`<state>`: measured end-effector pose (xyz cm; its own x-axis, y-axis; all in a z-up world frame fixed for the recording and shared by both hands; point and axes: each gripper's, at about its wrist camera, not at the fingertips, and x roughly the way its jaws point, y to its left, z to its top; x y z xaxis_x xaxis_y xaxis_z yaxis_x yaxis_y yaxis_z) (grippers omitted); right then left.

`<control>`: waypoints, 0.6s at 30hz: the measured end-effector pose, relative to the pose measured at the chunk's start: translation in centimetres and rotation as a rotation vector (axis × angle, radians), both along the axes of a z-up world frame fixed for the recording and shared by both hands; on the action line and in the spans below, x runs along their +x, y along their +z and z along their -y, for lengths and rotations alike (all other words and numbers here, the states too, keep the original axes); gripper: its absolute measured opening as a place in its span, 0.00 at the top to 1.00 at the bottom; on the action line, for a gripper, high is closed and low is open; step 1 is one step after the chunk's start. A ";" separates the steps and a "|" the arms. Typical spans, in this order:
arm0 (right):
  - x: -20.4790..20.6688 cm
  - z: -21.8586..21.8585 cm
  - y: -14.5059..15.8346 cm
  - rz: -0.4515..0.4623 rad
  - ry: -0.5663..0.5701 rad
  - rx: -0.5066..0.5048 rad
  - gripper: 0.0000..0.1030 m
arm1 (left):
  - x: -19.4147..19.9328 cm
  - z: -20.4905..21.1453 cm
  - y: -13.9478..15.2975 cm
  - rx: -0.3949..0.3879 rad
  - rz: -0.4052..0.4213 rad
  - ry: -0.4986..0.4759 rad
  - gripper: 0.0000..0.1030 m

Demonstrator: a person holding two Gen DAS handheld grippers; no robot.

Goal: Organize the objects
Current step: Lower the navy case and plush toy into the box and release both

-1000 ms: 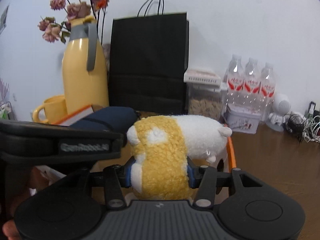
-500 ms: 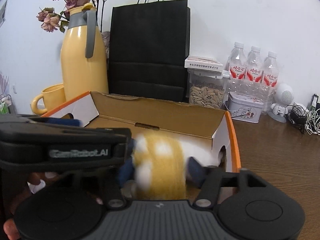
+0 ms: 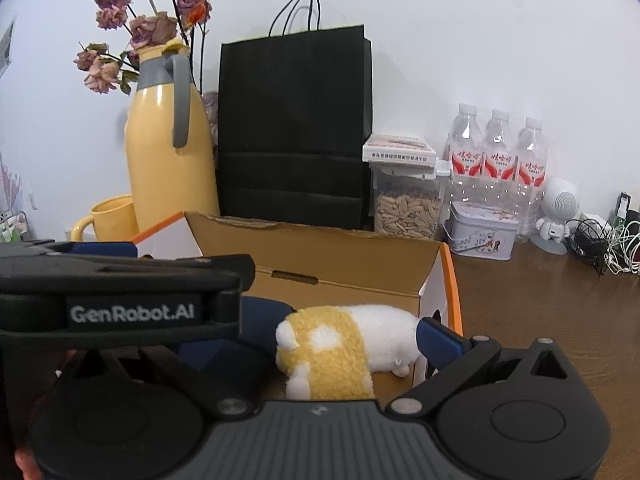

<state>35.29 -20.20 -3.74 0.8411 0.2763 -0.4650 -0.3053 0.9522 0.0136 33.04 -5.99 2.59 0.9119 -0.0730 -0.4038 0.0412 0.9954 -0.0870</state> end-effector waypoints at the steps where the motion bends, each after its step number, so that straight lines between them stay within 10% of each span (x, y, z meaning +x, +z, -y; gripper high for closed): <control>1: -0.2 0.1 0.2 0.011 -0.004 0.002 0.00 | -0.3 -0.1 0.3 -0.003 0.008 0.000 0.00; 18: -7.4 1.4 2.9 0.117 0.003 0.008 0.00 | -9.1 -1.9 3.9 -0.021 0.115 0.019 0.00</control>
